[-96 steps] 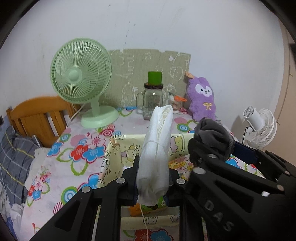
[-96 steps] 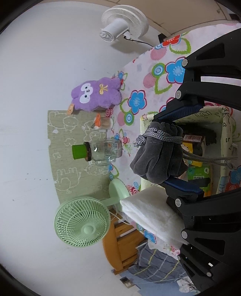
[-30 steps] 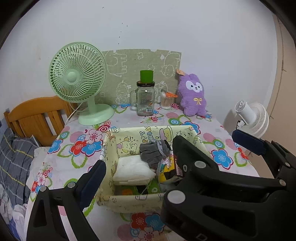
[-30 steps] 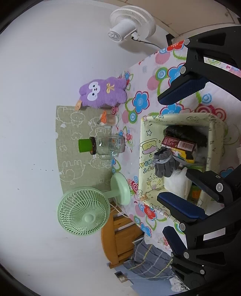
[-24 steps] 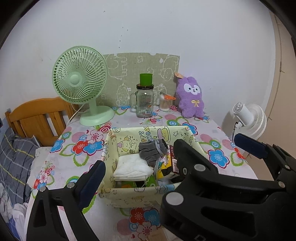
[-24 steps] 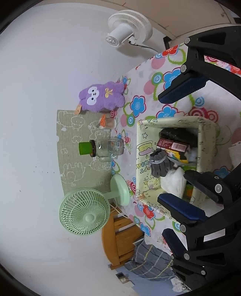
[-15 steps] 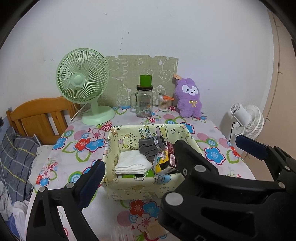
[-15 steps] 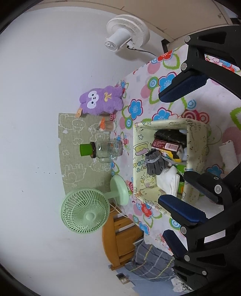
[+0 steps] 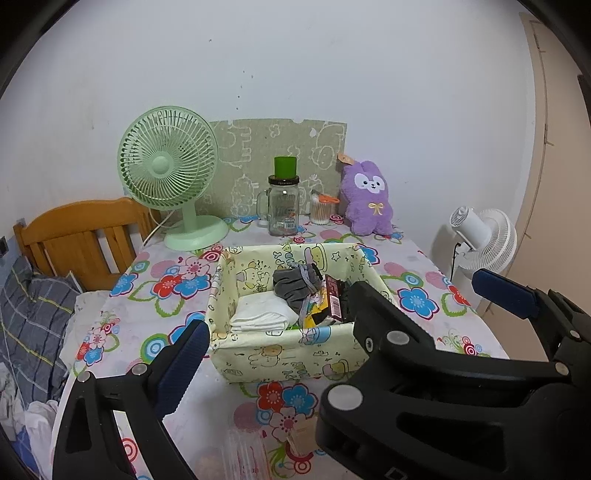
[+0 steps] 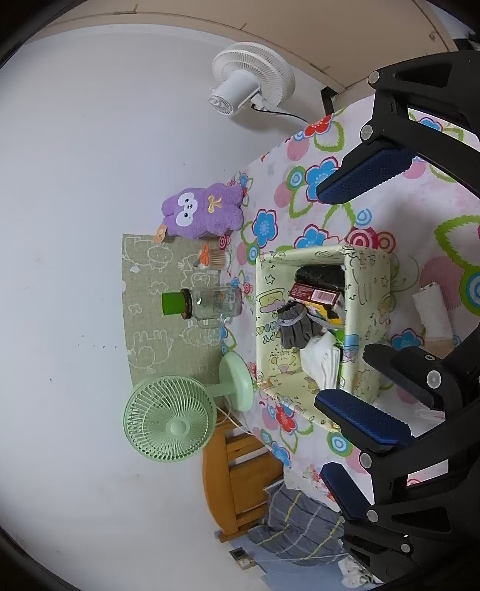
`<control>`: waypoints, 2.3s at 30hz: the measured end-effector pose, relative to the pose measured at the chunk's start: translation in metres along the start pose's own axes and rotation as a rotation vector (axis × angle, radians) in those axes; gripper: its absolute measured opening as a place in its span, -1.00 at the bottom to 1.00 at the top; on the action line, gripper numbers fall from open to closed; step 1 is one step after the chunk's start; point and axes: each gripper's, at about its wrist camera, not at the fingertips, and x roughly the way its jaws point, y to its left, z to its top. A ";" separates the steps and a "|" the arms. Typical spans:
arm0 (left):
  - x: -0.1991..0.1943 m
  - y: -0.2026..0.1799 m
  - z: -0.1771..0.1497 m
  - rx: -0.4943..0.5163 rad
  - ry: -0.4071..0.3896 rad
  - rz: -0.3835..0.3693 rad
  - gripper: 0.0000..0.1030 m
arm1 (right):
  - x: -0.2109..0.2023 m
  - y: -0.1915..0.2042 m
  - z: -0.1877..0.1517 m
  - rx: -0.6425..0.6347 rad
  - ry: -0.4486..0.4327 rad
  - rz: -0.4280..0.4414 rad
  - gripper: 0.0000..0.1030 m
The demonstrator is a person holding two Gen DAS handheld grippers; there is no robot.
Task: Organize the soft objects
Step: 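Withdraw both tools from the box toward the clear plastic bag, then grasp the clear plastic bag with the left gripper while the right grasps the rolled white towel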
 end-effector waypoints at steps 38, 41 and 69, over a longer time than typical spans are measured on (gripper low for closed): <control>-0.018 0.000 -0.063 0.020 -0.013 0.039 0.87 | -0.012 0.010 -0.064 0.004 0.020 -0.009 0.97; -0.012 0.001 -0.070 0.015 0.008 0.027 0.87 | -0.005 0.010 -0.071 -0.006 0.066 0.006 0.97; 0.028 0.026 -0.123 -0.035 0.151 0.149 0.80 | 0.052 0.028 -0.118 -0.034 0.234 0.079 0.78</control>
